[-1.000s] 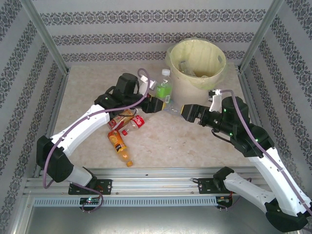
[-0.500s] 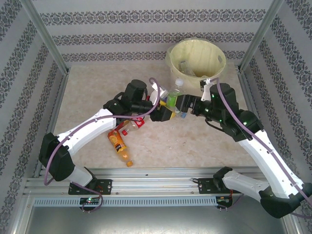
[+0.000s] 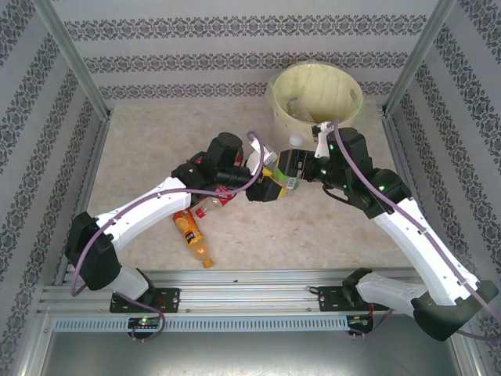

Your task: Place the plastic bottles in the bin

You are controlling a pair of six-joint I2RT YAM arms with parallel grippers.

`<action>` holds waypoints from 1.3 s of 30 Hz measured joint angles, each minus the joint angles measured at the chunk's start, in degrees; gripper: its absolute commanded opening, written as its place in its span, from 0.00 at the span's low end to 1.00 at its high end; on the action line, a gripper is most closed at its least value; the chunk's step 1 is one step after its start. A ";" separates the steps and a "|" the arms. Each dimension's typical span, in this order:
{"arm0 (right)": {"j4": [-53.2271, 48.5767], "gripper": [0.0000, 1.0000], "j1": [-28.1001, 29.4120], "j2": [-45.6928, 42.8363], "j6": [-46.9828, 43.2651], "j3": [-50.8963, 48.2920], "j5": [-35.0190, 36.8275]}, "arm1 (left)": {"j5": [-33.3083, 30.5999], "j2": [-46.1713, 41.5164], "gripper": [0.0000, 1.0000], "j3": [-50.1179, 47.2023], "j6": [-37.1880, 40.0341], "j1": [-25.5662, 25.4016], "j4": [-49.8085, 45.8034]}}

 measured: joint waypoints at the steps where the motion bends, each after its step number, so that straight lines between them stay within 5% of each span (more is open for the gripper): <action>1: 0.17 0.70 0.00 0.00 0.04 0.00 -0.07 | 0.00 0.00 0.51 -0.02 0.04 -0.07 0.02; 15: 0.81 0.51 -0.02 0.00 0.22 0.00 -0.57 | -0.26 -0.13 0.63 -1.20 -0.33 -0.11 1.99; 24: 1.66 0.49 -1.51 -0.87 0.22 0.00 -1.09 | -0.94 -1.92 1.00 -2.16 -1.29 -0.11 4.07; 39: -3.78 0.48 -7.52 0.81 -3.15 16.33 0.26 | -6.29 -9.11 1.00 -7.56 -2.32 -0.11 11.26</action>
